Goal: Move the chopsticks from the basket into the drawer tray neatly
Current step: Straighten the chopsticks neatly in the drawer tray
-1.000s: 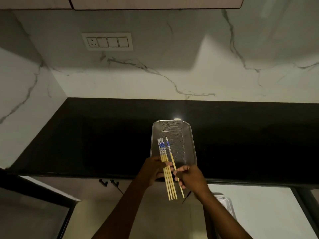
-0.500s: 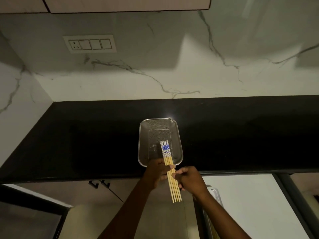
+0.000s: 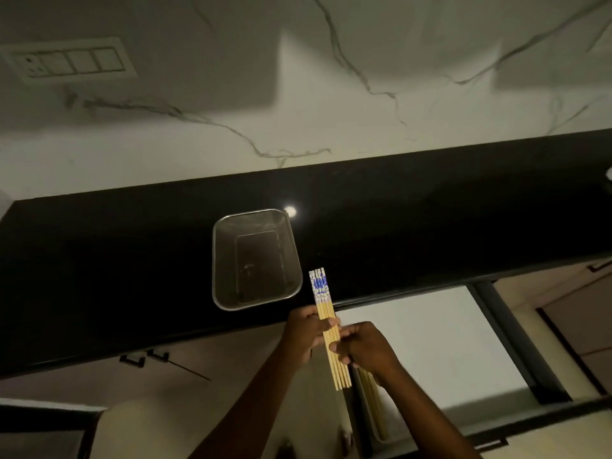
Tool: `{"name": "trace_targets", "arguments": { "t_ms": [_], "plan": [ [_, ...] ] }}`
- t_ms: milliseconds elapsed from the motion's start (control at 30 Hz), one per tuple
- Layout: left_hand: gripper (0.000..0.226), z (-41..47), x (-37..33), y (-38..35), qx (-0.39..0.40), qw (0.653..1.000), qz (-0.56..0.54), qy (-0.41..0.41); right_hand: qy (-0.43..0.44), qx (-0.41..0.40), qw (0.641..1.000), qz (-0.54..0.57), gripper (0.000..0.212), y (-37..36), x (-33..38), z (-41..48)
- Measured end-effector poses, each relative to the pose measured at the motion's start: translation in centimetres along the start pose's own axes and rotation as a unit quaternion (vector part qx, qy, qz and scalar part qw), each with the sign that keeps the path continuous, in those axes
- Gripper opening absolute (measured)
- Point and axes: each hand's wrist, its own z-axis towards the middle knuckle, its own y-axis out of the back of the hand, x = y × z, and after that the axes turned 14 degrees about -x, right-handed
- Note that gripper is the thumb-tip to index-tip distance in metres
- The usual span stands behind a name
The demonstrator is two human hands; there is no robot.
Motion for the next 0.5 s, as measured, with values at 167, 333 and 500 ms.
{"name": "trace_targets", "arguments": {
  "t_ms": [167, 333, 500],
  "plan": [
    [0.030, -0.9, 3.5, -5.4, 0.003, 1.000, 0.014, 0.017, -0.072, 0.004, 0.997, -0.001, 0.016, 2.8, -4.5, 0.4],
    [0.022, -1.5, 6.7, -8.8, 0.010, 0.999, 0.024, 0.034, -0.119, -0.009, 0.993, 0.007, 0.013, 5.1, -9.1, 1.1],
    [0.025, -1.3, 9.5, -11.2, -0.017, 0.997, 0.050, 0.064, -0.139, -0.019, 0.990, 0.010, 0.019, 5.4, -12.6, 2.1]
  ]
}}
